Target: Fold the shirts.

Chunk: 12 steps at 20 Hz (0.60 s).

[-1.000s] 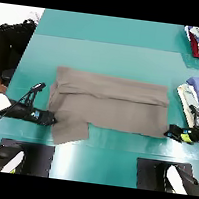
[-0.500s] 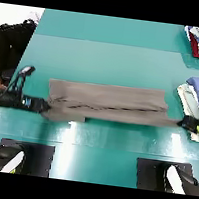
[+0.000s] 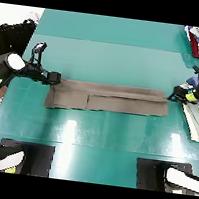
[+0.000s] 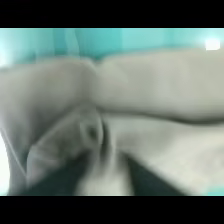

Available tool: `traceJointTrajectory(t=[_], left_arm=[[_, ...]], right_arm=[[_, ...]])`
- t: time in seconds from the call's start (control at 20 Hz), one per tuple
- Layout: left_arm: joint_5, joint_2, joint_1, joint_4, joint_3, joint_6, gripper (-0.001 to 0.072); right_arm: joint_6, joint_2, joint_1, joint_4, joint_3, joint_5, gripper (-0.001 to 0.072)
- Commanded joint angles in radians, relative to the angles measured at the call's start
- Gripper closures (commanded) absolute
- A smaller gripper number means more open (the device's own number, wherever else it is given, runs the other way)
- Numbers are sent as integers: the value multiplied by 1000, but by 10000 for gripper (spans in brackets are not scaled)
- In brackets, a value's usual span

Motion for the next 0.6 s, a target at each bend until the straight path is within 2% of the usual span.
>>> traceJointTrajectory(t=[0.0,0.1,0.25,0.3,0.35,0.4,0.55], left_arm=[[56,-51,0,-3,31,-15,85],[16,-47,0,0,51,-11,85],[-150,-47,0,-2,127,45,107],[-188,-46,0,-5,140,50,313],[-215,-46,0,-7,144,60,571],[-225,-47,0,-17,144,72,679],[-196,-48,0,-108,144,74,682]], right_arm=[[2,-141,-10,103,119,16,373],[-12,-161,-47,142,150,39,370],[-49,-158,-121,135,148,101,362],[-62,-158,-146,138,137,119,309],[-64,-158,-166,139,115,128,152],[-70,-158,-185,142,84,126,105],[-130,-179,-206,147,-29,93,117]])
